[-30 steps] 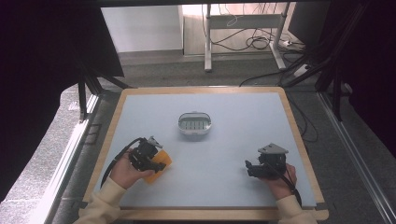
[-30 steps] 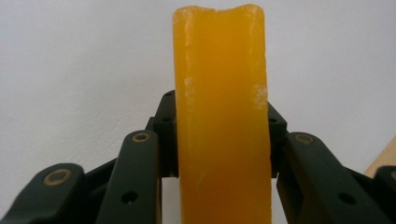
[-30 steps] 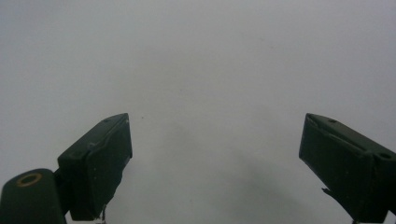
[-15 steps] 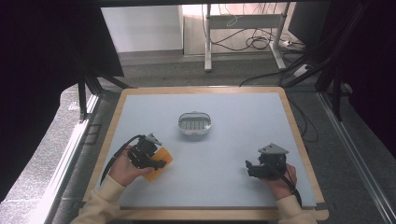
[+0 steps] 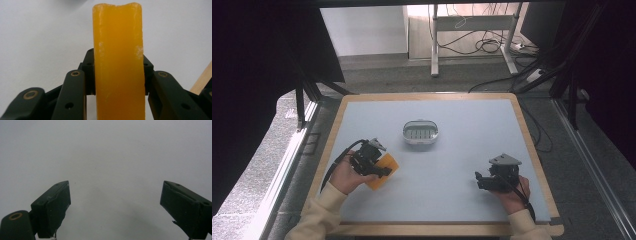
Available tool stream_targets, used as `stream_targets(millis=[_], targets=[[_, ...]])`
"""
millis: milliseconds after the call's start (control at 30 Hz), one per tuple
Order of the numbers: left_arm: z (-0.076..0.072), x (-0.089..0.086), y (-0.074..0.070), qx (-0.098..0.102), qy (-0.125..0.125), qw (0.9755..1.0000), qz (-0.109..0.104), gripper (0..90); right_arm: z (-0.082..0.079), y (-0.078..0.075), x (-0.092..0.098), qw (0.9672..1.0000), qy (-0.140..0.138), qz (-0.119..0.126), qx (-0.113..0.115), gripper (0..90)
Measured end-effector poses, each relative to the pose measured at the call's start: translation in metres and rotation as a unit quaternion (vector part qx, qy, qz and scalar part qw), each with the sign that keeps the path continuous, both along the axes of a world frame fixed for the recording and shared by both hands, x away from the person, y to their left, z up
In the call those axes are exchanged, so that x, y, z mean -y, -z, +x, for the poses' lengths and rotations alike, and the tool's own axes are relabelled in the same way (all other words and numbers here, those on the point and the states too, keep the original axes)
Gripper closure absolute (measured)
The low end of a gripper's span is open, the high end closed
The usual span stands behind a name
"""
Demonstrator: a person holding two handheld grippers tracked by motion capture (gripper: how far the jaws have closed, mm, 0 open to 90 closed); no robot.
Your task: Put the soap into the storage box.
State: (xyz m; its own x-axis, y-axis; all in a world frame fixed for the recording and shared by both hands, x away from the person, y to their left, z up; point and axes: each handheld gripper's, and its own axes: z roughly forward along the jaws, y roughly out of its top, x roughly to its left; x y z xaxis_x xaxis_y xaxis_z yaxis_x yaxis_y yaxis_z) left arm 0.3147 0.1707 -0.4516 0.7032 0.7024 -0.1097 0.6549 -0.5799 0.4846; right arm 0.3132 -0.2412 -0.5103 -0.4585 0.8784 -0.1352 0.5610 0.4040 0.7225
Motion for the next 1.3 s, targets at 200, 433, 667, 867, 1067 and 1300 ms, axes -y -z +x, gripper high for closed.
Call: stream_targets(millis=[200,433,667,867,1067,1300], targets=[[0.003,0.000,-0.003,0.001,0.001,1.0000,-0.002,61.7,0.000,0.001,0.000,1.0000,0.000,-0.001,-0.001,9.9],[0.005,0.004,-0.006,0.004,0.007,1.0000,-0.004,61.7,0.000,0.001,0.000,1.0000,-0.001,-0.001,-0.002,9.8],[0.009,0.006,-0.009,0.003,0.019,0.9998,-0.004,61.7,0.000,0.000,0.000,1.0000,-0.002,-0.001,0.000,9.8],[0.013,0.007,-0.011,0.004,0.020,0.9998,0.000,61.7,0.000,0.001,0.000,1.0000,-0.001,-0.001,-0.001,9.8],[0.016,0.007,-0.012,0.005,0.020,0.9998,0.002,61.7,0.000,0.001,0.000,1.0000,-0.002,-0.002,-0.002,9.8],[0.020,0.008,-0.014,0.007,0.022,0.9997,0.004,61.7,0.000,0.000,0.001,1.0000,0.000,-0.001,0.000,9.9]])
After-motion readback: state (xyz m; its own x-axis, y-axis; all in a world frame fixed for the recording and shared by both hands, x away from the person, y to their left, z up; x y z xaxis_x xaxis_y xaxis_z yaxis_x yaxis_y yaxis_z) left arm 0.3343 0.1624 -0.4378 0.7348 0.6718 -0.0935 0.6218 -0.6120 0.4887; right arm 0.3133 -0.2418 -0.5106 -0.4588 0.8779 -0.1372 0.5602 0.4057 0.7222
